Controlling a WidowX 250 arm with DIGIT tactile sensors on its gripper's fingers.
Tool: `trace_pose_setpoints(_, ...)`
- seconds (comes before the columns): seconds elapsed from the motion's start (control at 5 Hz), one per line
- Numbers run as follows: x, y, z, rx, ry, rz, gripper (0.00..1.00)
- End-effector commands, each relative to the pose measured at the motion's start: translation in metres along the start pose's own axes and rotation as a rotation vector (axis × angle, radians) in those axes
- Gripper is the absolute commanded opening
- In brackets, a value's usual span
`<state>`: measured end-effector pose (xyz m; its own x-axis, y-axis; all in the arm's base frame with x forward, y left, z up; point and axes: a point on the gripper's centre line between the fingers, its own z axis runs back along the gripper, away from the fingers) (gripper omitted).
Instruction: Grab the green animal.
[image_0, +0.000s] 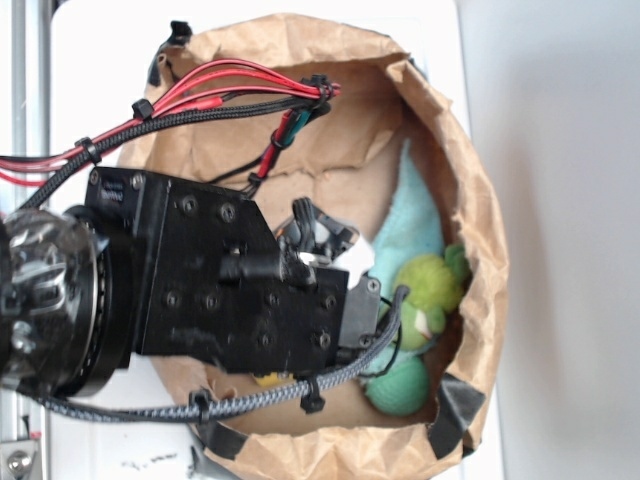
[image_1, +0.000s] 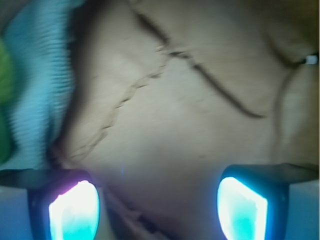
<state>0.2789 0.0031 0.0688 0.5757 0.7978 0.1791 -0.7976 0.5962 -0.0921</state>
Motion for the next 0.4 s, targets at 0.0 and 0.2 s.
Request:
trace_pose_setpoints(0.0, 0.034, 0.001, 0.021, -0.181, -0.021, -0.015, 1.0)
trace_pose_setpoints(0.2, 0.042, 0.003, 0.048, -0.232, 0.047, -0.009, 1.0)
